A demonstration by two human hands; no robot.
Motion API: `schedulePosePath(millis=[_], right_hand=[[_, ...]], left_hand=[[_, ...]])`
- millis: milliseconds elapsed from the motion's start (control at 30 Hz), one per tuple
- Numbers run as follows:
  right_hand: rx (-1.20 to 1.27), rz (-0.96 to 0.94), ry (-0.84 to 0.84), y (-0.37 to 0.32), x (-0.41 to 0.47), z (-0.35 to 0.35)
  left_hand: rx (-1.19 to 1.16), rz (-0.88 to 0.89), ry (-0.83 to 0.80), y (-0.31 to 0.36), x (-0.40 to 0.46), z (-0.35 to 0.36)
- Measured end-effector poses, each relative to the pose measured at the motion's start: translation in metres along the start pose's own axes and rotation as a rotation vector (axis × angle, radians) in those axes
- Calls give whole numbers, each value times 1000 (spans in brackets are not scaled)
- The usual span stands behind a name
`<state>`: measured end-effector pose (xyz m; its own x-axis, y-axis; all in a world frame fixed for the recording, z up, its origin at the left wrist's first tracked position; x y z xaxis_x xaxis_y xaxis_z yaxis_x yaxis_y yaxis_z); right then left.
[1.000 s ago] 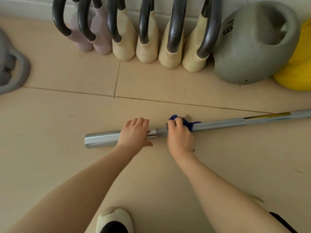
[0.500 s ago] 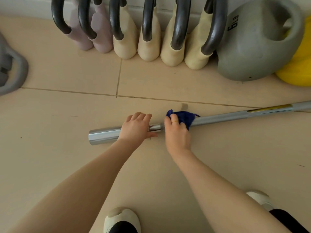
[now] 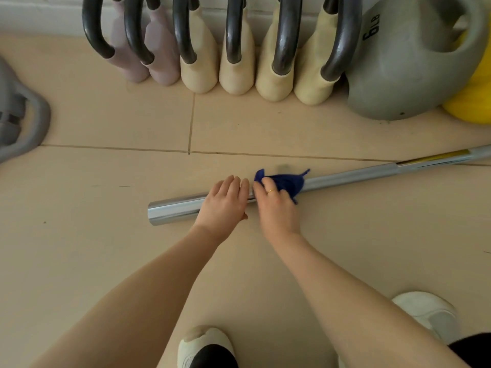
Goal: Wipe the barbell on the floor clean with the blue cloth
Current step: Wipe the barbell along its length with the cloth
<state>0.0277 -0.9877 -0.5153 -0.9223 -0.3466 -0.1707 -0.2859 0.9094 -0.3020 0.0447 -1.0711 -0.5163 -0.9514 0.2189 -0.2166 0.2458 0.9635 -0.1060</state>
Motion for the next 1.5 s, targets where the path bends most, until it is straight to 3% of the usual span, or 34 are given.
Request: schedulePosePath(millis=[100, 167, 333, 433, 533, 667, 833, 1000, 1100, 1167, 1300, 1500], right_hand=[[-8, -161, 37, -2, 0, -8], [-61, -158, 58, 21, 6, -22], [-33, 154, 2, 77, 15, -29], [-28, 92, -16, 40, 19, -14], [-66, -110, 7, 7, 25, -9], [-147, -287, 49, 24, 31, -25], [-150, -35, 37, 42, 39, -30], [-60, -105, -183, 3, 37, -6], [-130, -148, 30, 29, 45, -27], [-212, -79, 130, 62, 47, -37], [-95, 100, 34, 76, 41, -36], [-46, -116, 31, 10, 42, -16]], left_hand=[[-98, -37, 2, -6, 0, 2], [-121, -61, -21, -13, 6, -5], [-195, -99, -301, -29, 21, 5], [-193, -119, -255, -30, 26, -3], [-152, -92, -172, -23, 27, -10], [-194, -71, -152, -23, 28, -10], [-307, -84, -119, -26, 21, -14], [-274, -148, -174, -25, 24, -13], [-213, -174, -167, -24, 28, -14], [-159, -191, -146, -22, 28, -14], [9, -166, -133, -7, 28, -9], [11, -199, -67, -9, 25, -8]])
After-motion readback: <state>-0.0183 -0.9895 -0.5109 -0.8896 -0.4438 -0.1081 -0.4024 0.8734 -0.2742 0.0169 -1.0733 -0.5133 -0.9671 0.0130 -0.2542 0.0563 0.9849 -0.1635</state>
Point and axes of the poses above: each hand's wrist, its own x-axis towards the middle knuckle, its own z-axis out of the palm, y = z × x, the point moved 8 cm from there along x, towards the middle knuckle, and after that the axes turned 8 degrees about x, right-handed, at the moved point
